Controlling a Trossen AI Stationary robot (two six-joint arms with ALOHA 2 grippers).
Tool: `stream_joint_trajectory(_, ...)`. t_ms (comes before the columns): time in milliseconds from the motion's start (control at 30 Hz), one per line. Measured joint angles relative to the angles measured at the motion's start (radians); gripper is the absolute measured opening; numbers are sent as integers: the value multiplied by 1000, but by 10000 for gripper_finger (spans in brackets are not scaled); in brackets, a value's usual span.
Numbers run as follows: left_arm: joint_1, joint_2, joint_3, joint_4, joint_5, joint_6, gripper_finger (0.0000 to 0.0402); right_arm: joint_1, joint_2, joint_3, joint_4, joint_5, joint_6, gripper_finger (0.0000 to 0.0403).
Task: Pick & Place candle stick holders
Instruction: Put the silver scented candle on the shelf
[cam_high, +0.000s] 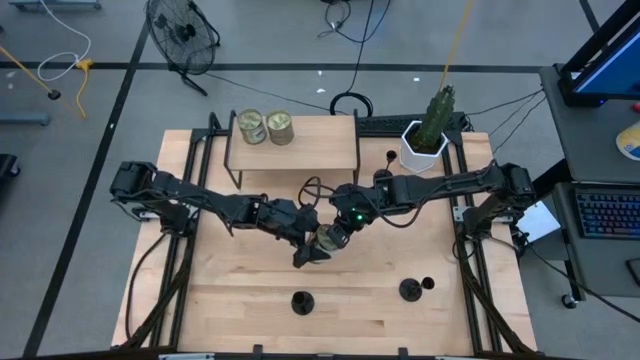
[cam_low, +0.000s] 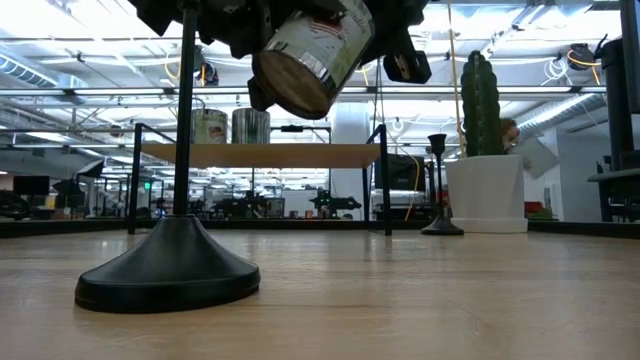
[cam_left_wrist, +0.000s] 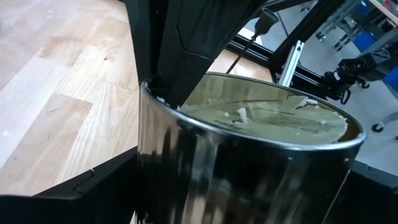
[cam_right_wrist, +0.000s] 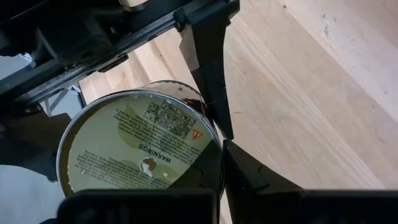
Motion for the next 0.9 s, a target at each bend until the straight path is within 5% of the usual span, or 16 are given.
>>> stream_joint_trajectory(900,-15,-2,0,-2,-14,1,358,-3,0,0,50,-23,-2,9)
